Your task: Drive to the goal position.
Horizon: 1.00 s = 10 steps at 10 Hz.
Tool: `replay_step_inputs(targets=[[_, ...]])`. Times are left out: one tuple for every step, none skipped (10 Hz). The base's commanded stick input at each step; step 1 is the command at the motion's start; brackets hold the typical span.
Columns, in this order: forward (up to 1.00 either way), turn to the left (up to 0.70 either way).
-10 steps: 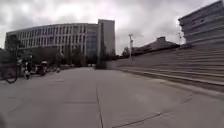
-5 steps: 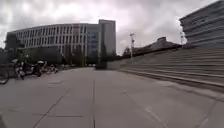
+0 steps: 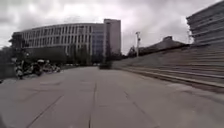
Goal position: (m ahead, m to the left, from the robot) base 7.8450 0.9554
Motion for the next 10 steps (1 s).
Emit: replay_step_inputs(targets=[[1.0, 0.02], [1.0, 0.0], [1.0, 0.0], [1.0, 0.0], [1.0, 0.0], [1.0, 0.0], [1.0, 0.0], [1.0, 0.0], [1.0, 0.0], [1.0, 0.0]])
